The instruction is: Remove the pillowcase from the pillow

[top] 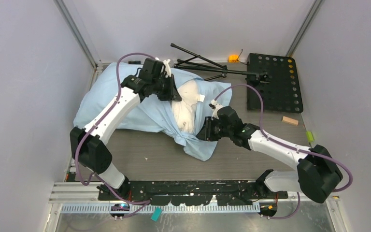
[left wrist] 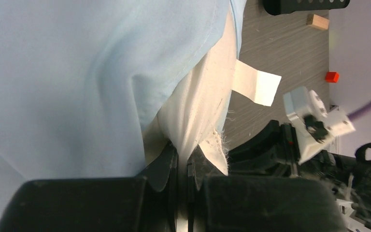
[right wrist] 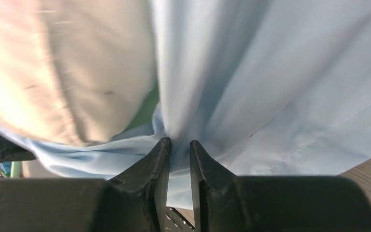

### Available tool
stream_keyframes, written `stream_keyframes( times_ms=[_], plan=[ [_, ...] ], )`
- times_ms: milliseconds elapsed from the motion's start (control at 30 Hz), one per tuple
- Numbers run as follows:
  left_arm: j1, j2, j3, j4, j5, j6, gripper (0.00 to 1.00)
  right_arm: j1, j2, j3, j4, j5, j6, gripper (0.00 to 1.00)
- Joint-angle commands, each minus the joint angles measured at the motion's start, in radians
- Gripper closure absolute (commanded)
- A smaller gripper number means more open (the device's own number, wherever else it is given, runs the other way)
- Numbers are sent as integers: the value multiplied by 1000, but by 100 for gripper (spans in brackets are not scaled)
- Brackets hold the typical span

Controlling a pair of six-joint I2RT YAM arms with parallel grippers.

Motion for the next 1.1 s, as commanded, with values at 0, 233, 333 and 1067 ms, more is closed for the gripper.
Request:
stream_keyframes(
  times_ms=[0,233,333,1067],
  plan=[
    [4,-50,-45,248,105,-67,100,7,-89,1,-39,-25,-112,72],
    [-10,-37,-88,288,96,-68,100,11,-68,61,-64,-114,-132,70],
    [-11,-18,-67,287,97,-66,100,27,-68,50,-55,-121,-123,69],
    [-24,-38,-33,247,124,-41,100,36,-198,127,-14,-28,-250,45]
  ],
)
